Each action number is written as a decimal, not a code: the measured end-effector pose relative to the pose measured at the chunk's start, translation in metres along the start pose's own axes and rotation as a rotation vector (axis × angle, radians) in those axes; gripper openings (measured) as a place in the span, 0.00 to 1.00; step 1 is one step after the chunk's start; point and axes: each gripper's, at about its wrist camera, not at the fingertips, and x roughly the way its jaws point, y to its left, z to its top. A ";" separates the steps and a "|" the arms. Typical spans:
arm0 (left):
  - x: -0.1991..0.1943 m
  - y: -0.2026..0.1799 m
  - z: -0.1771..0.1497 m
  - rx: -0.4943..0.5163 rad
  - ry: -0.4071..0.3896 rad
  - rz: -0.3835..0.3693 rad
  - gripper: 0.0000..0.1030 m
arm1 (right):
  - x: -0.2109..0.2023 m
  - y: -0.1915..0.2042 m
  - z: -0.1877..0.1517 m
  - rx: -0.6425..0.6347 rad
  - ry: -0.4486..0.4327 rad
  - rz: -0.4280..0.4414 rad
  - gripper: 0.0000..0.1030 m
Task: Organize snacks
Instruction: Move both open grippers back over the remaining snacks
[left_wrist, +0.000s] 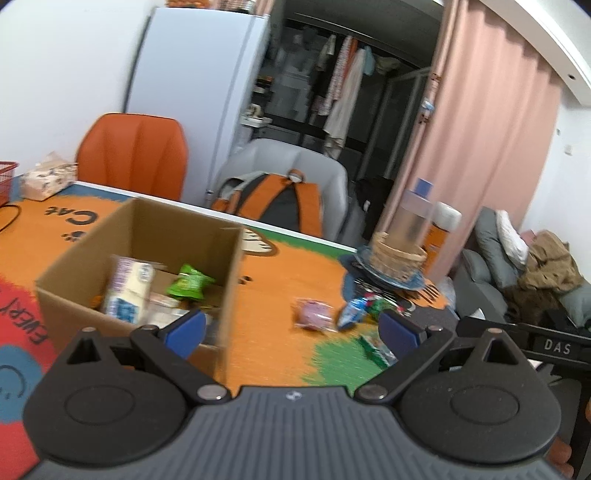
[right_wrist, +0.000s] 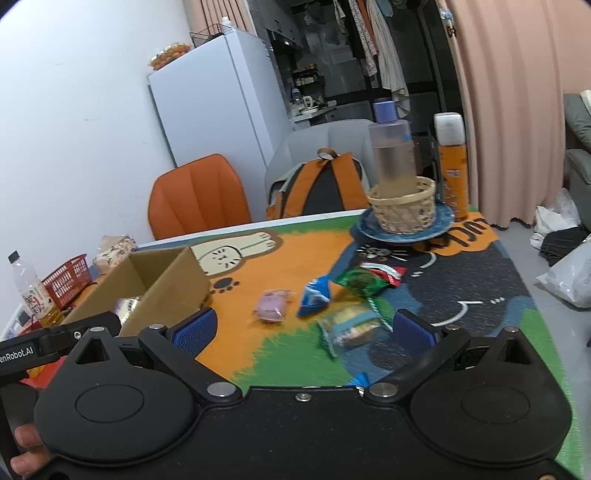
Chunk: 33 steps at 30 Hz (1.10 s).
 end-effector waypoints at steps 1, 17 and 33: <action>0.002 -0.004 -0.001 0.006 0.004 -0.009 0.96 | -0.001 -0.004 -0.001 0.000 0.002 -0.006 1.00; 0.037 -0.052 -0.025 0.052 0.091 -0.092 0.95 | -0.013 -0.050 -0.015 0.042 0.013 -0.052 0.98; 0.079 -0.097 -0.053 0.145 0.190 -0.162 0.94 | -0.012 -0.087 -0.022 0.106 0.021 -0.076 0.98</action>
